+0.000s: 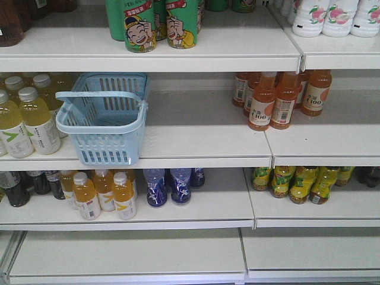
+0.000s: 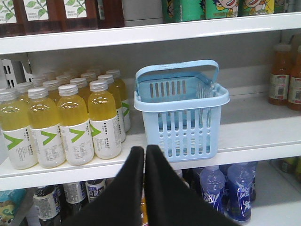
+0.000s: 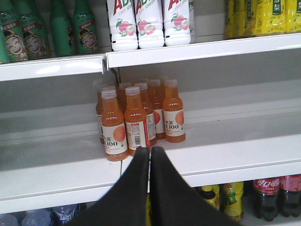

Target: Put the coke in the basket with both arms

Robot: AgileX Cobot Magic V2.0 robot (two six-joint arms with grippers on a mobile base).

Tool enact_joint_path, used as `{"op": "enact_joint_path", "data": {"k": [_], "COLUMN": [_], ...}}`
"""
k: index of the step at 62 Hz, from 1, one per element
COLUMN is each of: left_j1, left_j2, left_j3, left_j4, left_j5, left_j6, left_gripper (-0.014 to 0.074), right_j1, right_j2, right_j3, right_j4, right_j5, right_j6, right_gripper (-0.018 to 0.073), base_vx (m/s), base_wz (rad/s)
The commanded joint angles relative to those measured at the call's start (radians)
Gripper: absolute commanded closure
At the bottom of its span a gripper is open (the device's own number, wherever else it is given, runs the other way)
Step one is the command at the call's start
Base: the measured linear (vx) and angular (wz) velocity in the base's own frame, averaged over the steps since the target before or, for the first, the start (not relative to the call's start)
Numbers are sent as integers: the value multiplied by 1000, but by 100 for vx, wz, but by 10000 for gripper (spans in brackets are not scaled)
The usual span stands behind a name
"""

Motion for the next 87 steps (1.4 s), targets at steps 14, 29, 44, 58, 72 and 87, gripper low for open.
{"op": "enact_joint_path", "data": {"k": [14, 29, 44, 58, 72, 87], "left_j1": [0, 0, 0, 0, 0, 0], "left_j2": [-19, -19, -19, -19, -19, -19], "left_j3": [-32, -32, -32, -32, -32, -32], "left_j4": [0, 0, 0, -228, -587, -616], "left_j5": [-69, -69, -78, -76, -69, -76], "left_j6": [-2, -2, -2, -270, -610, -613], "left_gripper": [602, 602, 603, 603, 603, 603], "right_j1": [-7, -7, -7, -7, -7, -7], "right_j2": [-13, -13, -13, -13, -13, -13], "right_j3": [8, 8, 8, 8, 8, 8], "right_j4": [-6, -6, -6, -6, -6, -6], "right_j5": [-72, -72, -72, -72, -72, -72], "right_j6": [-2, -2, -2, -2, -2, -2], "right_gripper": [567, 567, 567, 567, 567, 567], "base_vx": [1, 0, 0, 0, 0, 0], "base_wz": [0, 0, 0, 0, 0, 0]}}
